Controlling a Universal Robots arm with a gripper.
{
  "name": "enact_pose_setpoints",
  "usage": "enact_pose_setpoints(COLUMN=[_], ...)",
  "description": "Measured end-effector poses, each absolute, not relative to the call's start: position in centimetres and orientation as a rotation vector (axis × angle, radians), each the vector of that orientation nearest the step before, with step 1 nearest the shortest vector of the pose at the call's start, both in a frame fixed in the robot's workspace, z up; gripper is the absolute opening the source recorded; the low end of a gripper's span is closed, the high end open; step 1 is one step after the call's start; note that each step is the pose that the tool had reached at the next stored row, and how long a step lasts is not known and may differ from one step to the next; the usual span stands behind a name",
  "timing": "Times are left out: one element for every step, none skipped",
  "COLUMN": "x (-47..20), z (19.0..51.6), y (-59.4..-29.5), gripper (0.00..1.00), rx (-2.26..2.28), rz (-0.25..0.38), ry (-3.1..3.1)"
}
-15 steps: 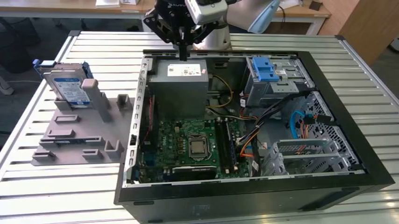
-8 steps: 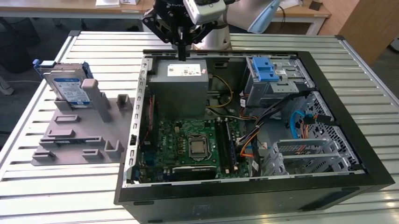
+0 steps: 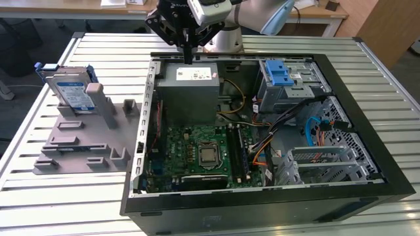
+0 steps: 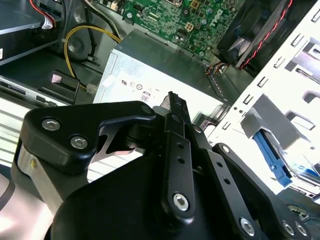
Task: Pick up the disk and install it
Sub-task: 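Reach for the disk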
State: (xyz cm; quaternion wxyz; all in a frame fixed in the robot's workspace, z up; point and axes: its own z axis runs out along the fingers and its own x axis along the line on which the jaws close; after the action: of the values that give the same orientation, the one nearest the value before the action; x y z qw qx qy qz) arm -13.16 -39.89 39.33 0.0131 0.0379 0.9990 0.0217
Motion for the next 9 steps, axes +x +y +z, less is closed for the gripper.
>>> enact_pose_setpoints(x=[-13.18,-13.20,-13.23,-13.26,-13.29,-13.33,-13.35,-13.39,-13.44], z=[39.33,39.32,39.32,39.32,39.32,39.32,39.31,39.31,39.31], y=[-39.89,-39.89,-39.89,-39.89,-39.89,-39.89,-39.89,-39.89,-39.89], gripper=[0.11,0.11,0.11,0.11,0.11,0.11,0.11,0.11,0.11], rx=[0.118,0.118,0.118,0.118,0.118,0.118,0.118,0.118,0.118], rz=[0.068,0.068,0.068,0.068,0.068,0.068,0.068,0.068,0.068], ry=[3.112,3.112,3.113,3.113,3.113,3.113,3.112,3.112,3.112])
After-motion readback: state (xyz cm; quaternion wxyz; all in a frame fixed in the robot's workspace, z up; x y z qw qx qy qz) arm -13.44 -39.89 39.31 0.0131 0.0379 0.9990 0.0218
